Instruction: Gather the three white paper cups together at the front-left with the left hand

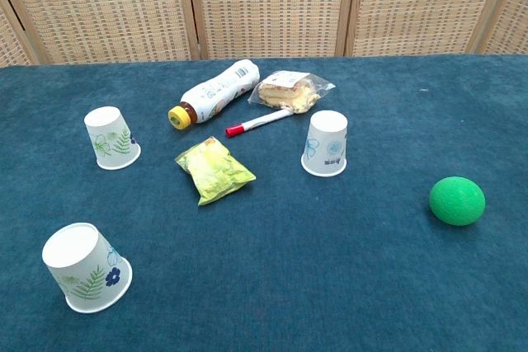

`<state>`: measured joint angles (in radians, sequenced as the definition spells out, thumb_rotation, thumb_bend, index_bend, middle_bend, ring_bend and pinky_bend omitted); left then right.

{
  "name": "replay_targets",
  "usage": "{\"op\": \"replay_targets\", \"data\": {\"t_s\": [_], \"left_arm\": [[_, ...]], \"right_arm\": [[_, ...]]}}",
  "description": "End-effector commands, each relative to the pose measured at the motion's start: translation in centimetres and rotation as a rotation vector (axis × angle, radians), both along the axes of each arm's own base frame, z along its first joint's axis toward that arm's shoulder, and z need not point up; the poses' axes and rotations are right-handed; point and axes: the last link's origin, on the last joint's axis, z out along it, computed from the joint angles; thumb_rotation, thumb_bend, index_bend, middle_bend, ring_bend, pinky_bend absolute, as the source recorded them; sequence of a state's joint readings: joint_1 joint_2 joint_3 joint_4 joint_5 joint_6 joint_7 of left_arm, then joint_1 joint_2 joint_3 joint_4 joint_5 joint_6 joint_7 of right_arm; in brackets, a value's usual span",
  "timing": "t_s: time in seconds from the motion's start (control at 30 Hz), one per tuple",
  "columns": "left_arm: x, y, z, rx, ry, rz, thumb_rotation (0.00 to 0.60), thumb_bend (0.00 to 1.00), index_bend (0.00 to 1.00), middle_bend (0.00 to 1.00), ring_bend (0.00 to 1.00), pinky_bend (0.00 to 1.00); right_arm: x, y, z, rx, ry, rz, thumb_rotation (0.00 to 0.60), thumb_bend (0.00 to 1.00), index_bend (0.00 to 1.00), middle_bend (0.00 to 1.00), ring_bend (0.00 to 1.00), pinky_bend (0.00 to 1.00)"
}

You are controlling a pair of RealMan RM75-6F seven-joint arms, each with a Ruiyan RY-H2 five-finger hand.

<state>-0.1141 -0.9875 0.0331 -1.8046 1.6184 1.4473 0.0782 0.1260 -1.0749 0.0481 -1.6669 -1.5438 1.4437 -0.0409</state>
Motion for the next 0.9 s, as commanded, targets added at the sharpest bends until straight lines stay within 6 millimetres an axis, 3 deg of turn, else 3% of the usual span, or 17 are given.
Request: {"op": "replay_targets", "data": {"t_s": [0.03,0.23,0.37,0.53,0.67,0.9], "left_arm": [[0.0,0.0,0.0,0.024,0.015,-0.004,0.600,0.00,0.00,0.00,0.00,0.00],[0.1,0.4,-0.8,0.020,0.031,-0.007,0.600,0.00,0.00,0.00,0.00,0.00],[1.5,2.5,-2.9,-0.021,0.067,-0.023,0.600,0.00,0.00,0.00,0.00,0.00],[6.1,7.5,-5.3,-0.060,0.107,-0.159,0.600,0.00,0.00,0.00,0.00,0.00],[13.2,14.1,-8.8,-0.143,0.098,-0.347,0.600,0.00,0.00,0.00,0.00,0.00],[19.6,19.2,-14.5,-0.338,0.193,-0.448,0.600,0.00,0.00,0.00,0.00,0.00]], "right_arm": [[0.0,-0.1,0.0,-0.015,0.000,0.013,0.600,0.00,0.00,0.00,0.00,0.00],[-0.3,-0.1,0.1,-0.008,-0.008,-0.009,0.600,0.00,0.00,0.00,0.00,0.00],[-0.2,0.0,0.5,-0.018,0.001,-0.015,0.600,0.00,0.00,0.00,0.00,0.00],[-0.3,-0.2,0.8,-0.036,0.006,-0.035,0.600,0.00,0.00,0.00,0.00,0.00],[-0.9,-0.5,1.0,-0.050,0.010,-0.071,0.600,0.00,0.00,0.00,0.00,0.00],[-1.6,-1.1,1.3,-0.069,0.006,-0.105,0.600,0.00,0.00,0.00,0.00,0.00]]}}
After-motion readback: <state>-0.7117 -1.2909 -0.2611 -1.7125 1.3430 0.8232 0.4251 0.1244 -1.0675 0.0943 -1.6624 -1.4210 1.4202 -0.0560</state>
